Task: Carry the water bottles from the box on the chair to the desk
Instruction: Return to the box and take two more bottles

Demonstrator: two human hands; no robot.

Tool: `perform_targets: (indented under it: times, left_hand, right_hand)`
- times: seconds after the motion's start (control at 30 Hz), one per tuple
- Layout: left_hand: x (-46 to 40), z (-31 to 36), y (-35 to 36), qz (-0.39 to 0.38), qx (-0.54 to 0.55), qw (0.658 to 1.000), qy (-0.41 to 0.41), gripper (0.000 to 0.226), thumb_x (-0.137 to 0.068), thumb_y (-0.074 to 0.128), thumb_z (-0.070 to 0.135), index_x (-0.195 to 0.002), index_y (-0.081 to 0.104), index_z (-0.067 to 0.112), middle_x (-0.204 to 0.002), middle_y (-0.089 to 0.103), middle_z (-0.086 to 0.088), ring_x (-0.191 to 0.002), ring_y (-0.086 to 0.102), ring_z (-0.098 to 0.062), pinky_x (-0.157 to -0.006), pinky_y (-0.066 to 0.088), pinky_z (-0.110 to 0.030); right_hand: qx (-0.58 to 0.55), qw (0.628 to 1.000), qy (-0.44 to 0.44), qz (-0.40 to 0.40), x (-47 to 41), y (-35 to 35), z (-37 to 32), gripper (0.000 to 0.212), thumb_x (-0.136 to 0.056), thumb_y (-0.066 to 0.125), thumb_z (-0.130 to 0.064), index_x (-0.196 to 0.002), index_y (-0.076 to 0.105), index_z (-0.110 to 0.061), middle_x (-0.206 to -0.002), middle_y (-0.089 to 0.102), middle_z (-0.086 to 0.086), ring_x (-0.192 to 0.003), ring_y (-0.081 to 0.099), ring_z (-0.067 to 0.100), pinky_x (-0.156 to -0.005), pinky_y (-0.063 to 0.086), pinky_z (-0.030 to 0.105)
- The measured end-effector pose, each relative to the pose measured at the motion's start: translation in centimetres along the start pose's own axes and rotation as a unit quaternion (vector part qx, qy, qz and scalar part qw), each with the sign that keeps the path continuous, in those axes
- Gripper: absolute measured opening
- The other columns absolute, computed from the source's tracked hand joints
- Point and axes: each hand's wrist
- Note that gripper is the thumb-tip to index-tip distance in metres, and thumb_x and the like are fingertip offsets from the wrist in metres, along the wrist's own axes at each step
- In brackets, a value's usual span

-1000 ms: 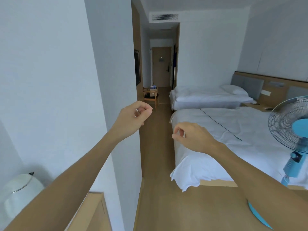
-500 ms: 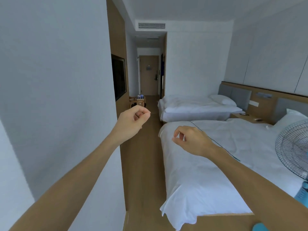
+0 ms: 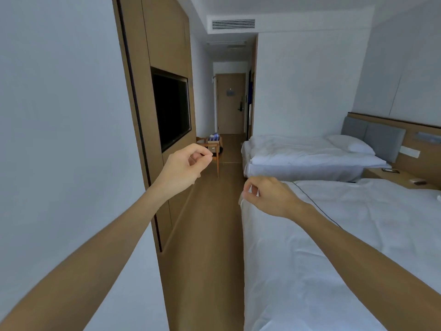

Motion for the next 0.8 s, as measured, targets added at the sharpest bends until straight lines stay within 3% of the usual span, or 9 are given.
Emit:
perform_targets:
  times: [0.13, 0.43, 0.6, 0.8]
  left_hand:
    - [-5.7, -2.9, 2.5, 0.008, 0.003, 1.0, -0.006, 0.016, -0.097, 0.054, 0.035, -0.107, 0.064, 0.028, -0.079, 0.062, 0.006, -0.057, 0.059, -0.001, -0.06, 0.054, -0.024]
    - [-18.8, -13.7, 6.9, 0.025, 0.008, 0.999, -0.031, 0.012, -0.095, 0.056, 0.038, -0.104, 0.064, 0.035, -0.079, 0.061, 0.01, -0.06, 0.062, -0.007, -0.056, 0.055, -0.022]
    - [-28.0, -21.8, 9.1, 0.021, 0.025, 0.999, -0.03, 0.009, -0.093, 0.057, 0.041, -0.099, 0.064, 0.041, -0.082, 0.062, 0.012, -0.065, 0.065, -0.01, -0.053, 0.054, -0.021]
    - [-40.3, -29.8, 11.3, 0.016, 0.028, 0.999, -0.026, 0.008, -0.092, 0.057, 0.039, -0.097, 0.064, 0.042, -0.084, 0.063, 0.006, -0.058, 0.062, -0.01, -0.052, 0.052, -0.017]
  right_hand:
    - [-0.018, 1.0, -0.013, -0.006, -7.4, 1.4, 4.3, 0.013, -0.093, 0.054, -0.046, -0.095, 0.057, -0.033, -0.085, 0.058, -0.016, -0.074, 0.056, 0.004, -0.066, 0.05, 0.023]
    - [-0.027, 0.999, -0.034, -0.031, -22.9, 8.0, 12.0, 0.011, -0.093, 0.052, -0.048, -0.093, 0.054, -0.037, -0.081, 0.054, -0.019, -0.075, 0.056, 0.002, -0.067, 0.053, 0.027]
    - [-0.024, 0.999, -0.029, -0.022, -33.0, 11.5, 16.0, 0.009, -0.093, 0.053, -0.046, -0.091, 0.053, -0.037, -0.083, 0.055, -0.017, -0.074, 0.053, -0.002, -0.061, 0.04, 0.019]
    - [-0.031, 0.999, -0.001, -0.013, -45.0, 14.2, 20.3, 0.011, -0.093, 0.055, -0.045, -0.091, 0.055, -0.034, -0.085, 0.057, -0.015, -0.075, 0.054, -0.001, -0.065, 0.042, 0.021]
Point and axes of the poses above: each hand's wrist, its own x-axis away from the middle knuckle, its own y-axis out of the palm, z = x × y
